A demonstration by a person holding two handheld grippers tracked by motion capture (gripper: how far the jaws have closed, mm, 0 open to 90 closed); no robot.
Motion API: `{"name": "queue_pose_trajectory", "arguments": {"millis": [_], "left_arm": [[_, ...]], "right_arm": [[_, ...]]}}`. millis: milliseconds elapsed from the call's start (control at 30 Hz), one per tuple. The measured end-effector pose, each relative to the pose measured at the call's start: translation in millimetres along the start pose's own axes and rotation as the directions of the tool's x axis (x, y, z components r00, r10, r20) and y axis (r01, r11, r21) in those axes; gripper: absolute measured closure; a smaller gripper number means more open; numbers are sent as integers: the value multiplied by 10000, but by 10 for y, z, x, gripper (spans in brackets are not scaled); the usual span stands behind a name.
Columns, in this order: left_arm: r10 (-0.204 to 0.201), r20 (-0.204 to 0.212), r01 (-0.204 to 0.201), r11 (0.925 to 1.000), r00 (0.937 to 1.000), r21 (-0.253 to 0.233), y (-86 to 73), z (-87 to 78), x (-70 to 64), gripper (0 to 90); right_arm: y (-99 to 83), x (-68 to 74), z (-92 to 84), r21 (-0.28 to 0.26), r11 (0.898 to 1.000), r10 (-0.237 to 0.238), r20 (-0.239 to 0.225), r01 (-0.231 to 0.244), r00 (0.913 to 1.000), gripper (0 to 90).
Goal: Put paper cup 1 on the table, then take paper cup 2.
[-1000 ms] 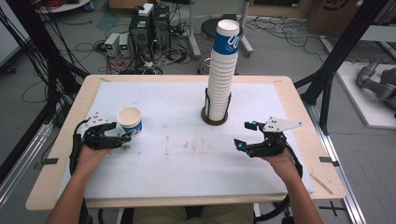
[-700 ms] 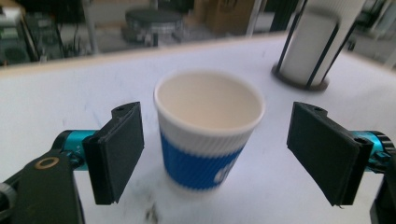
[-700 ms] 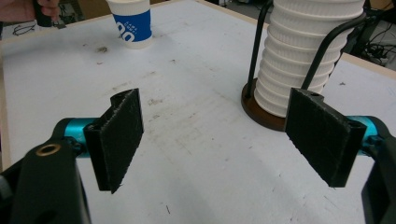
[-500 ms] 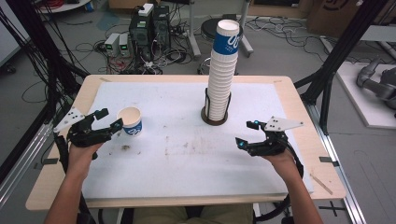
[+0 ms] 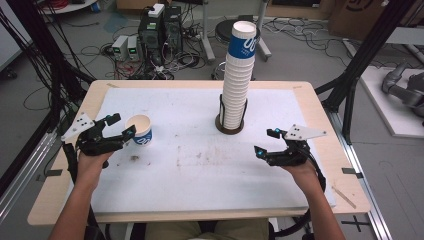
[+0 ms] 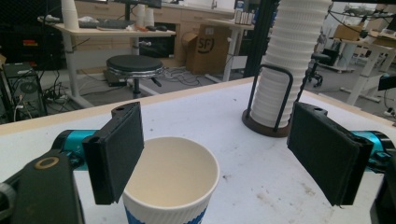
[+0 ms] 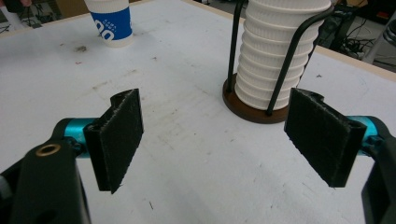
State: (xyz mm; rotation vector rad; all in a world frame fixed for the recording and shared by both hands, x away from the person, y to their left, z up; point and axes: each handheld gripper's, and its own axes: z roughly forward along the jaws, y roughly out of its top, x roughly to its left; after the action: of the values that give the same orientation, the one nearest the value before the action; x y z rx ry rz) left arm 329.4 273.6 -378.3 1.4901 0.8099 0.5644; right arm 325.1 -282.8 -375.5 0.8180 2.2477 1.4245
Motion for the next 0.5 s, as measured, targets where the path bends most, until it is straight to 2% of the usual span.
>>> {"name": "queue_pose_trajectory", "arguments": {"millis": [200,500], "left_arm": [[87,466,-87,10000,9989,-6,31,56,-80,188],[159,816,-163,9999,9965,44,57,123,-140,188]], "right_arm": [[0,22,-54,-100,9999,-48,-26,48,10000,200],[1,4,-52,-120,9999,-47,3,47,10000,200]]}}
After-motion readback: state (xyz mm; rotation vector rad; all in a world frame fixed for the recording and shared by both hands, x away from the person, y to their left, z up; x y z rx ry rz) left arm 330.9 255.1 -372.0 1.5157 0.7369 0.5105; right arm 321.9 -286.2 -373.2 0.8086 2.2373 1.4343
